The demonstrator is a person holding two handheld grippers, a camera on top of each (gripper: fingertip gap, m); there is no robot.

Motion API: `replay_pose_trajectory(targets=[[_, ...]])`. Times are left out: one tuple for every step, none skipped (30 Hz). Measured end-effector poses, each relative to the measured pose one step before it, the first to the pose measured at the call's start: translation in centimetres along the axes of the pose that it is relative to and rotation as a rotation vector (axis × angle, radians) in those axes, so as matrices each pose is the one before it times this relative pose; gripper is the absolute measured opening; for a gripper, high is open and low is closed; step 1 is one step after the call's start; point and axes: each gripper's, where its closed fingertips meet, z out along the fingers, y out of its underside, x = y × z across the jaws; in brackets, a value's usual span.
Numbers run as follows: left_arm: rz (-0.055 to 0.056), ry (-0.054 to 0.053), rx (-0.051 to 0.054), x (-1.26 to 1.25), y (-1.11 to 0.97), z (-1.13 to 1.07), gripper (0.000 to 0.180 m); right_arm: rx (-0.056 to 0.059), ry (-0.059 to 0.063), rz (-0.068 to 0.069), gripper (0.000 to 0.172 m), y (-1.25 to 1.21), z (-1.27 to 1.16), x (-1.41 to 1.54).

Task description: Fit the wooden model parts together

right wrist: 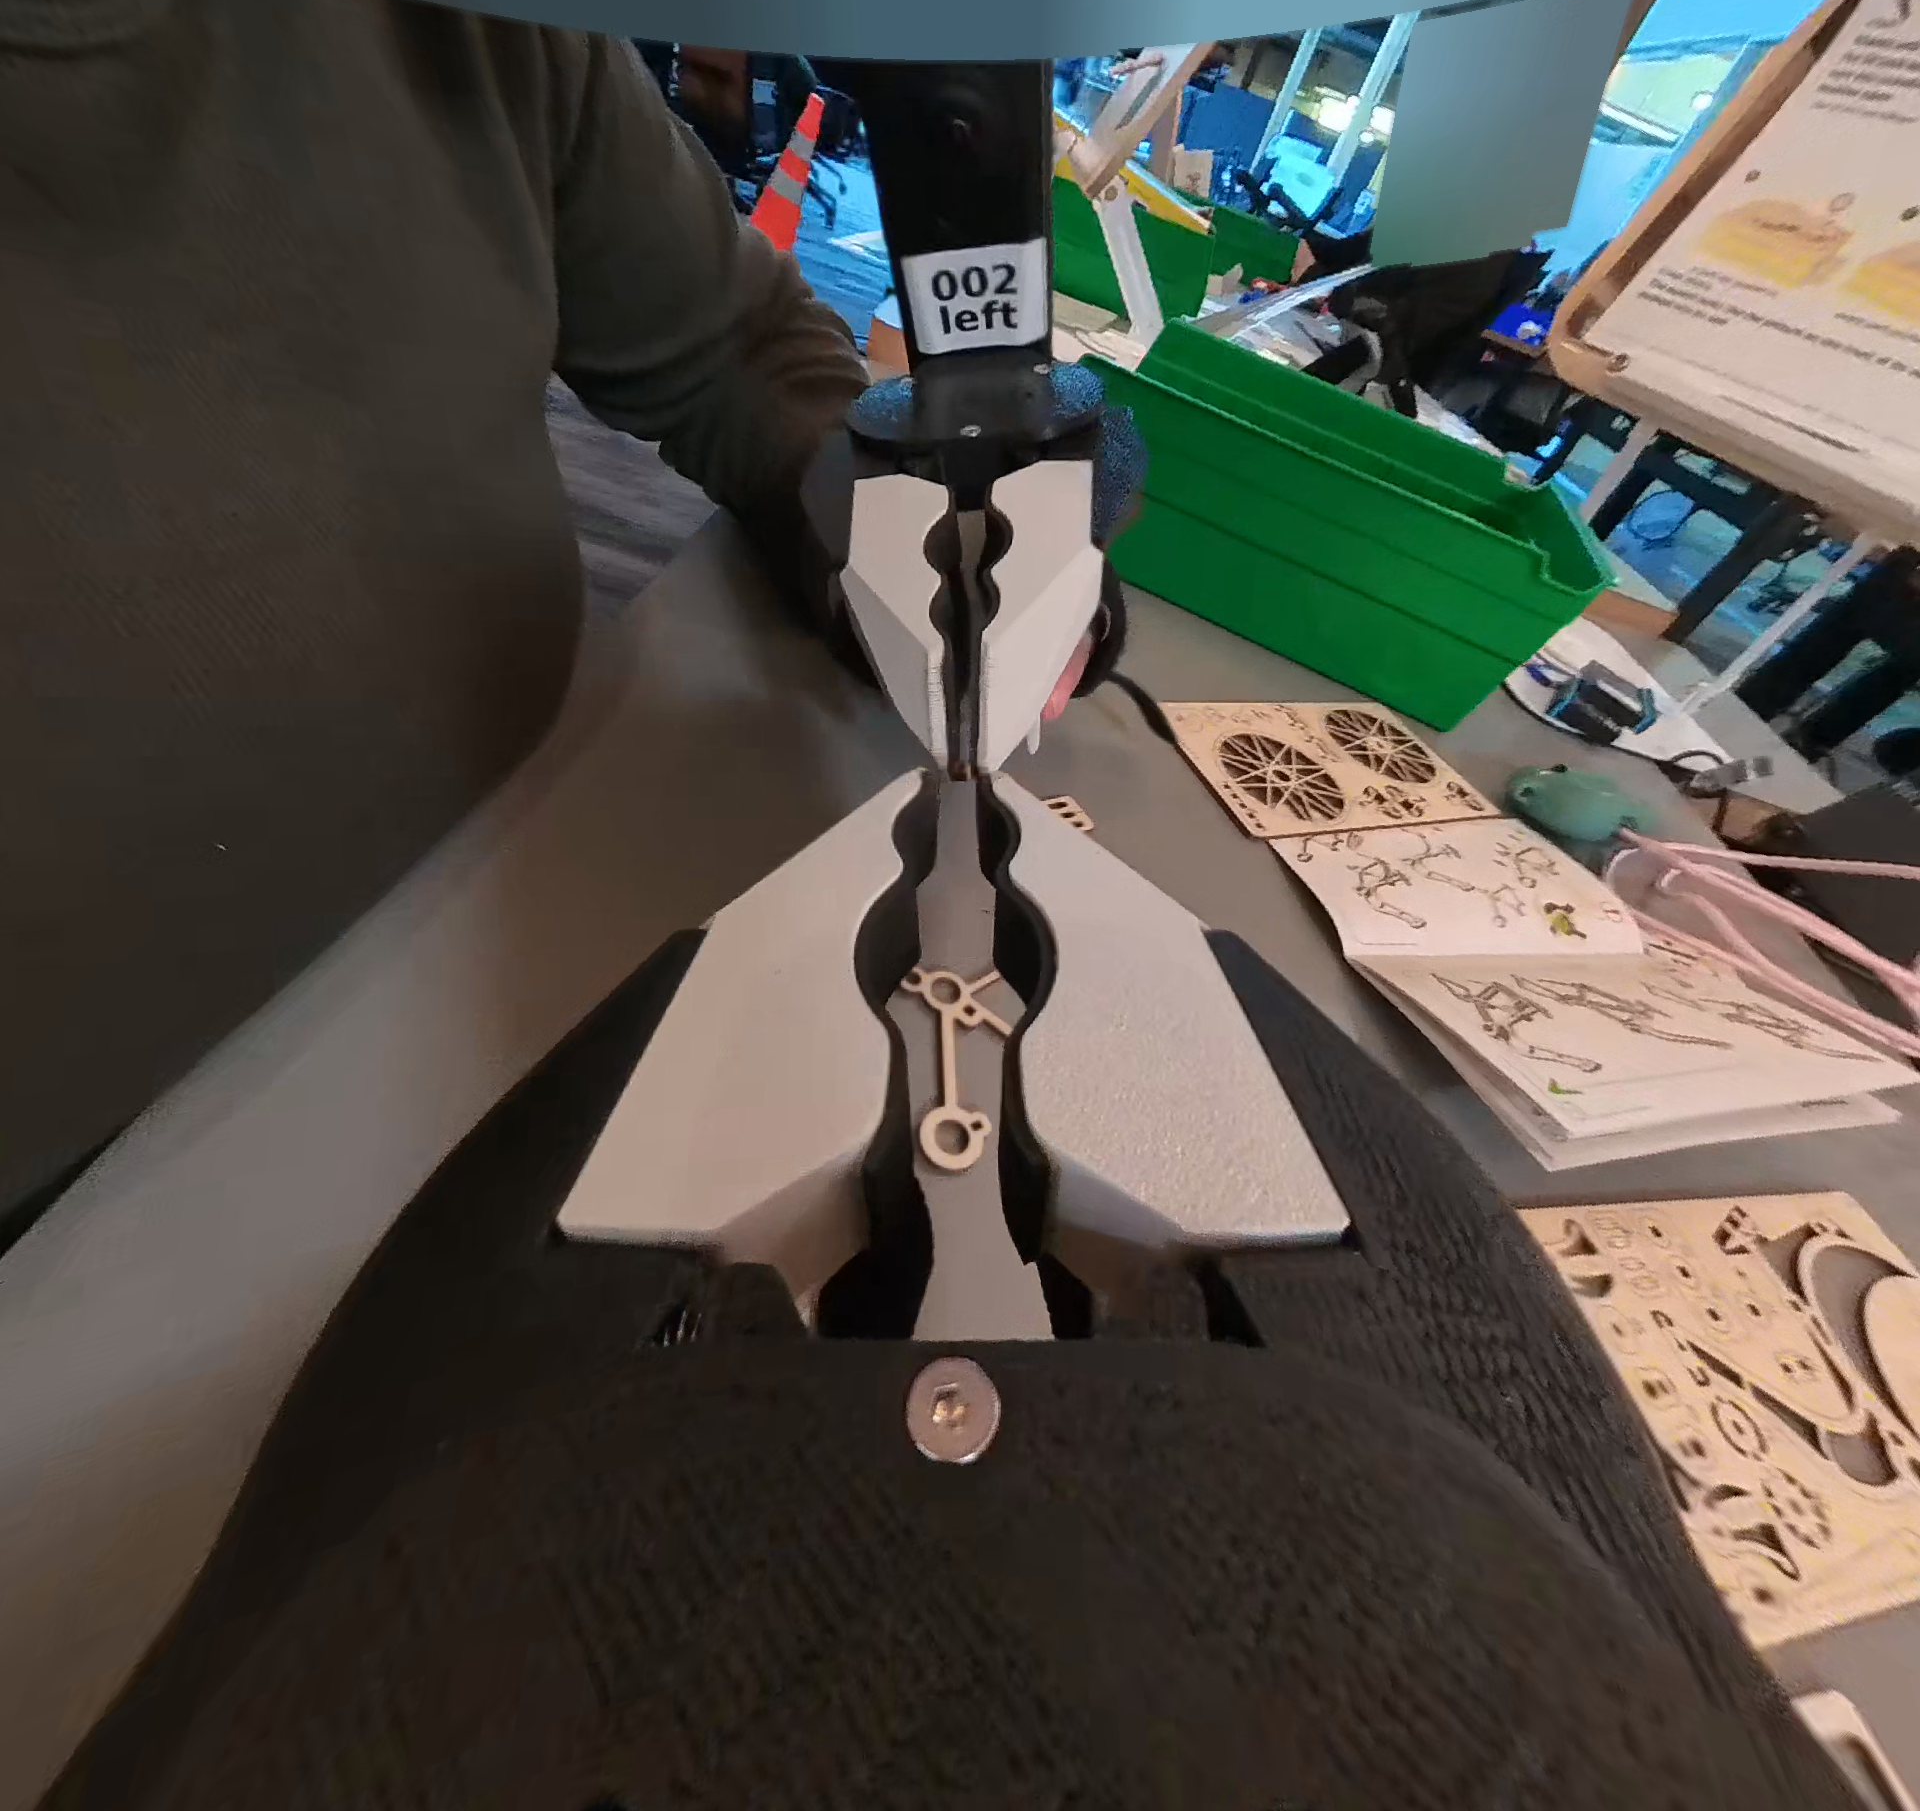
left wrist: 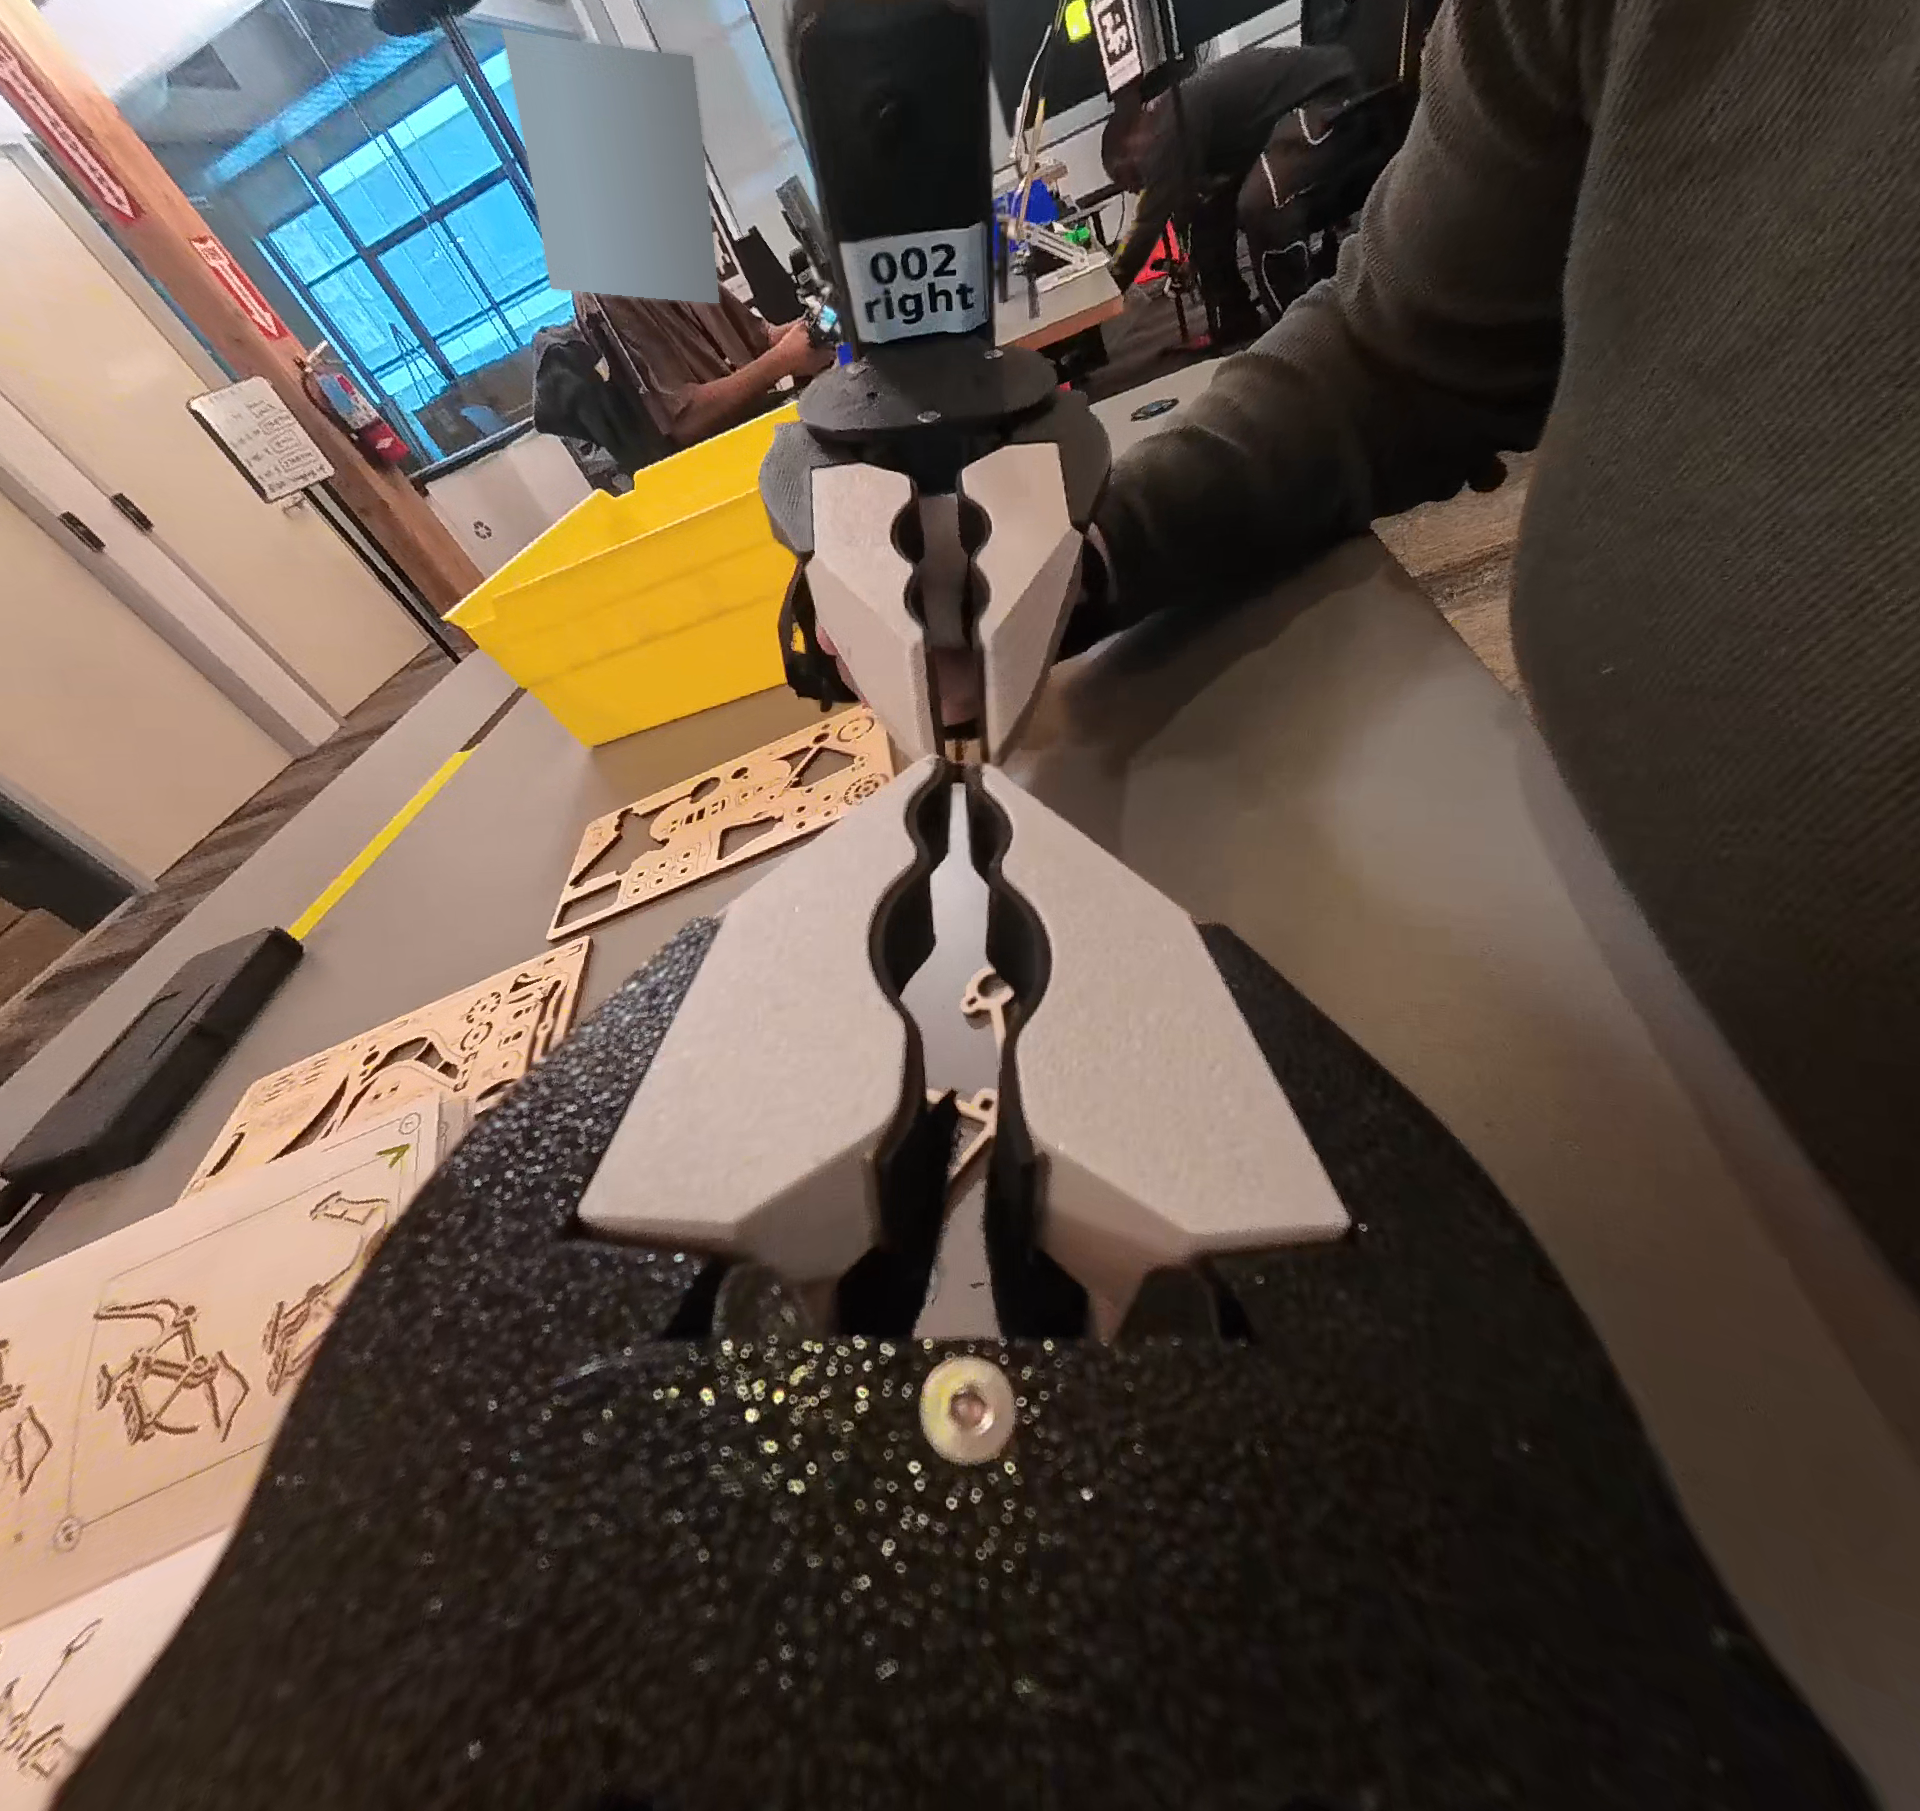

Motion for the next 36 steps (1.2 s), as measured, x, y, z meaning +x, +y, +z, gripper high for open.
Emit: replay_pose_trajectory(targets=[[-0.0026,0.0002,0.0017,-0.006,-0.001,-0.007,0.0,0.0033,0.0099,-0.0144,0.004,-0.078,-0.012,0.075],[-0.0057,0.0024,0.0032,-0.001,-0.021,-0.025,0.0,0.0054,0.0075,-0.0116,0.003,-0.122,-0.018,0.037],[-0.0077,0.0004,0.0058,-0.033,-0.05,-0.03,0.0,0.0033,0.0044,-0.0076,0.002,-0.085,-0.019,0.005],[-0.0044,0.0041,0.0068,0.041,-0.071,-0.019,0.0,0.0007,0.0013,-0.0045,0.001,-0.059,0.005,-0.001],[-0.0027,0.003,0.0015,0.025,-0.029,0.002,0.0,0.0007,-0.0003,-0.0018,0.001,-0.035,-0.02,-0.018],[-0.0013,0.0019,0.0001,0.021,-0.009,0.017,0.0,0.0009,-0.0002,-0.0013,0.001,-0.028,-0.012,-0.014],[-0.002,0.0027,-0.0015,0.024,0.028,0.018,0.0,-0.0003,0.0,-0.0021,0.001,0.017,-0.015,-0.016],[-0.0028,0.0016,0.0003,0.011,0.017,0.004,0.0,0.0001,0.0011,-0.004,0.001,0.014,0.0,-0.008],[-0.0036,0.0013,0.0003,0.001,0.011,-0.002,0.0,0.0007,0.0019,-0.0042,0.001,-0.002,-0.006,0.011],[-0.0033,0.0009,0.0004,-0.009,0.0,-0.003,0.0,0.0008,0.0023,-0.0033,0.001,-0.003,-0.005,0.011],[-0.0027,-0.0004,0.0,-0.032,0.006,-0.005,0.0,0.0001,0.0029,-0.0029,0.001,0.007,0.009,0.028],[-0.0012,0.0,0.0008,-0.004,0.005,-0.004,0.0,0.0,0.0021,-0.0027,0.001,0.002,-0.001,0.024],[-0.0012,0.0015,0.0013,0.009,0.001,-0.006,0.0,0.0003,0.001,-0.0024,0.001,-0.003,-0.005,-0.002],[-0.003,0.001,-0.0013,-0.019,0.045,0.013,0.0,0.0013,0.0019,-0.0025,0.001,-0.024,-0.008,0.02],[-0.0044,0.0016,-0.0029,-0.018,0.081,0.014,0.0,0.0042,0.0018,-0.0022,0.002,-0.071,-0.017,0.014],[-0.0047,0.002,0.0024,-0.006,0.012,-0.007,0.0,0.0017,0.0012,-0.0009,0.002,-0.041,-0.018,0.024],[-0.0044,0.0027,0.004,-0.006,-0.037,-0.021,0.0,-0.0024,0.0035,-0.0006,0.003,0.008,-0.016,0.071],[-0.0035,0.0006,0.0007,-0.024,-0.012,-0.007,0.0,-0.002,0.0031,-0.002,0.003,0.023,-0.012,0.044],[0.0002,0.0012,0.0035,0.01,-0.064,-0.014,0.0,-0.0025,0.0004,-0.002,0.003,0.034,0.008,0.002],[0.001,0.0012,0.0015,0.031,-0.037,-0.01,0.0,-0.0028,-0.0014,-0.0012,0.003,0.045,0.016,-0.037],[0.0017,0.001,0.0004,0.046,-0.03,-0.001,0.0,-0.0019,-0.0026,-0.0002,0.003,0.025,0.026,-0.05],[0.0021,0.0018,0.0004,0.044,-0.028,0.015,0.0,-0.0003,-0.0038,0.0008,0.003,0.006,0.029,-0.069],[0.0015,0.0004,-0.0028,0.032,0.023,0.029,0.0,0.0017,-0.0024,0.0,0.002,-0.032,0.023,-0.051],[0.0003,0.0004,-0.0043,0.002,0.065,0.029,0.0,0.0013,-0.0008,-0.0019,0.001,-0.033,0.003,-0.039],[-0.0028,0.001,-0.001,0.0,0.033,0.016,0.0,-0.0011,0.0011,-0.0029,0.001,0.005,0.01,-0.012],[-0.0048,0.0009,0.0008,-0.017,0.01,-0.002,0.0,-0.001,0.0026,-0.0027,0.001,-0.001,0.0,0.017],[-0.0044,0.0015,0.0019,-0.019,-0.022,-0.01,0.0,0.0006,0.0028,-0.0025,0.001,-0.014,0.0,0.011],[-0.0034,0.0035,0.0024,0.031,-0.029,-0.011,0.0,0.0013,0.0006,-0.0022,0.001,-0.032,0.009,-0.01],[-0.005,0.0046,0.0029,0.026,-0.015,-0.007,0.0,0.0002,-0.0004,-0.0007,0.001,-0.013,0.006,-0.026],[-0.0096,0.0079,0.0035,0.043,-0.015,-0.021,0.0,-0.0015,-0.0015,0.0011,0.001,-0.01,0.019,-0.041],[-0.0178,0.0109,0.0025,0.048,0.021,-0.012,0.0,-0.0037,-0.0032,0.0024,0.001,0.008,0.017,-0.043],[-0.0204,0.0073,-0.0031,-0.006,0.104,0.017,0.0,-0.0081,-0.0034,0.0033,0.001,0.087,0.009,-0.023],[-0.0143,0.0052,-0.0184,-0.028,0.297,0.041,0.0,-0.0157,-0.0051,0.0023,0.001,0.217,-0.006,-0.011],[-0.004,0.0047,-0.0326,-0.049,0.48,0.042,0.0,-0.0236,-0.0077,0.0021,0.001,0.357,-0.035,0.0],[0.0037,0.005,-0.047,-0.056,0.676,0.016,0.0,-0.033,-0.0077,0.0017,0.001,0.505,-0.07,0.026],[0.0078,0.0055,-0.0542,-0.052,0.768,0.032,0.0,-0.0462,-0.0064,-0.0008,0.001,0.731,-0.091,0.11]])
